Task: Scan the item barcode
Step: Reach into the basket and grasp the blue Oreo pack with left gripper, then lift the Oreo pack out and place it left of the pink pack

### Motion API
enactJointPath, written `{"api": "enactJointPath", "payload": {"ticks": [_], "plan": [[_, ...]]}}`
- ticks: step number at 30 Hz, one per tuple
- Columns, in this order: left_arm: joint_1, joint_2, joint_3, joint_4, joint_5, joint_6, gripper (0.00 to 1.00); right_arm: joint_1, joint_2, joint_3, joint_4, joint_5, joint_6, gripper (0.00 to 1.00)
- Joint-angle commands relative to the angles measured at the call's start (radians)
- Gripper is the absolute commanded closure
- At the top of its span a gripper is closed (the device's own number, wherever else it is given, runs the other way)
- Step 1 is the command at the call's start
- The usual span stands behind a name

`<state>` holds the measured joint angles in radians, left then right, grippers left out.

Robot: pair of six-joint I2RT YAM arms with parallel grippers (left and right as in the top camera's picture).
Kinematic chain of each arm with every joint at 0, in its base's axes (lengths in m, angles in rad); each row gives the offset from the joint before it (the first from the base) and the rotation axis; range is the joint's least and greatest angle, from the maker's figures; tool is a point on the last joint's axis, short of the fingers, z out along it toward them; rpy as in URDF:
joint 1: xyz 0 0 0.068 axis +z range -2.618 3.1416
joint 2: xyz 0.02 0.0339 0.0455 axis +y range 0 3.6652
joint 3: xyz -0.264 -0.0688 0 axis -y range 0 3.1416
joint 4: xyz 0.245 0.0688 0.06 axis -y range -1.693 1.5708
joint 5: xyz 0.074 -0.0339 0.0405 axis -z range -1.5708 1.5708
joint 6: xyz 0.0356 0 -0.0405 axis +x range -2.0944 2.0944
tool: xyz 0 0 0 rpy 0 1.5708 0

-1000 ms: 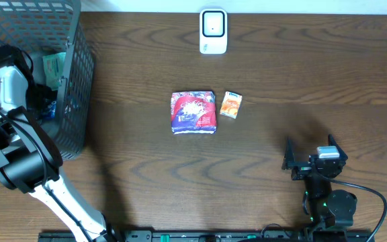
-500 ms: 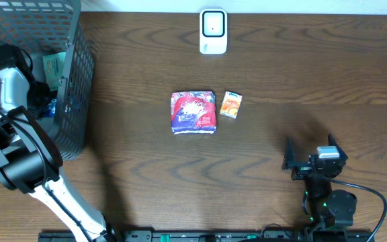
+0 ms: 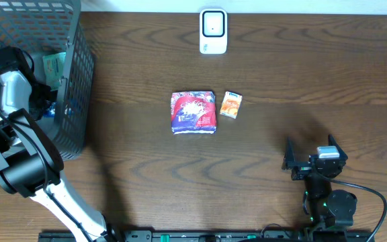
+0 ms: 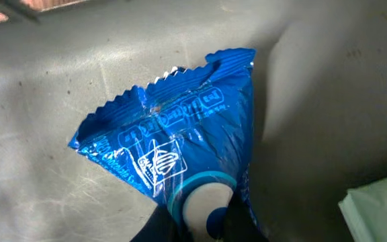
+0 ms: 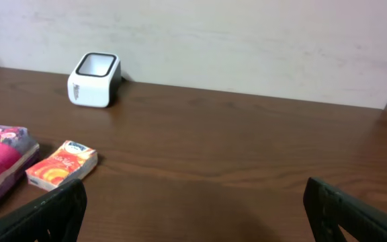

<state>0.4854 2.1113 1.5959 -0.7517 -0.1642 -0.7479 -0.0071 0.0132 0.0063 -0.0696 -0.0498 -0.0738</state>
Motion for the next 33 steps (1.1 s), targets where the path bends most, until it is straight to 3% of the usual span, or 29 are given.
{"api": "enactJointPath", "payload": {"ticks": [1, 17, 23, 28, 33], "plan": [[0.007, -0.025, -0.019, -0.020, -0.002, 0.060, 0.93, 0.006, 0.000, -0.001, -0.004, -0.005, -0.010, 0.01], [0.004, -0.671, -0.017, 0.083, 0.016, 0.082, 0.93, 0.006, 0.000, -0.001, -0.004, -0.005, -0.010, 0.01], [-0.027, -0.879, -0.017, 0.124, 0.359, 0.088, 0.93, 0.006, 0.000, -0.001, -0.004, -0.005, -0.010, 0.01], [-0.163, -0.943, -0.017, 0.180, 0.681, 0.163, 0.93, 0.006, 0.000, -0.001, -0.004, -0.005, -0.010, 0.01], [-0.433, -0.917, -0.021, 0.165, 0.710, 0.316, 0.93, 0.006, 0.000, -0.001, -0.004, -0.005, -0.010, 0.01]]}}
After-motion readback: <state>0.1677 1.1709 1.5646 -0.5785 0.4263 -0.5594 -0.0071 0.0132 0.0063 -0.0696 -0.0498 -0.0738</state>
